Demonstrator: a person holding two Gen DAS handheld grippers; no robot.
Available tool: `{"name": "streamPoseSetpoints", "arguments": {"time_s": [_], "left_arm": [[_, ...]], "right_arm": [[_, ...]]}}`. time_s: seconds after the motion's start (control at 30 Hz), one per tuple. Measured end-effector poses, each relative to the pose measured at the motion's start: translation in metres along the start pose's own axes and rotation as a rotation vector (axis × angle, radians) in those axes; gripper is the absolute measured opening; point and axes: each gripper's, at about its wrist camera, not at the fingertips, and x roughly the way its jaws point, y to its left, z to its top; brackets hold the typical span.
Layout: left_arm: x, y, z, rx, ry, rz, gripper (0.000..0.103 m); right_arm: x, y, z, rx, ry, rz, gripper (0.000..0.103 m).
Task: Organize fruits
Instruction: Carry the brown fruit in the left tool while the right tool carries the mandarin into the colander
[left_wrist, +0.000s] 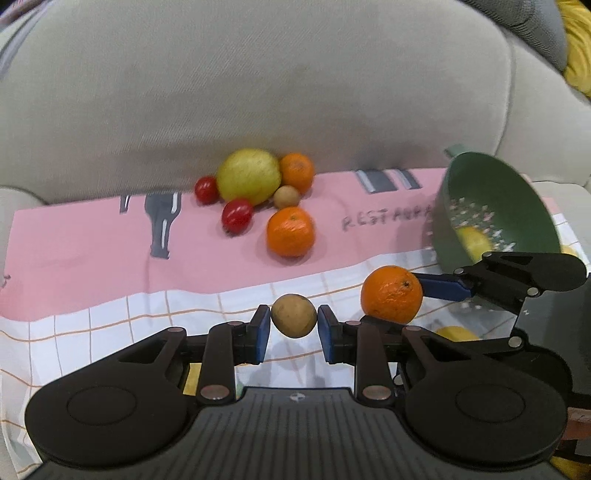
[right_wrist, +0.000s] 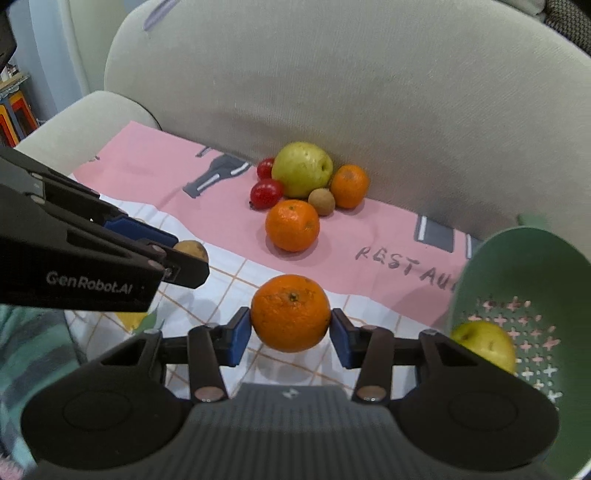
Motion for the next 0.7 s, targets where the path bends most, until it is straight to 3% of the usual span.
{"name": "streamPoseSetpoints", "arguments": {"time_s": [0.4, 0.7], "left_arm": [[-0.045, -0.064, 0.000, 0.104, -0.084, -0.048, 0.031], [-0.051, -0.105, 0.002, 0.180, -0.097, -0.099, 0.031]], "right_arm": [[-0.067, -0.023, -0.018, 0.016, -0.074, -0.048, 0.044], [-0.101, -0.056, -0.045, 0.042, -0.061, -0.123, 0.044]]}}
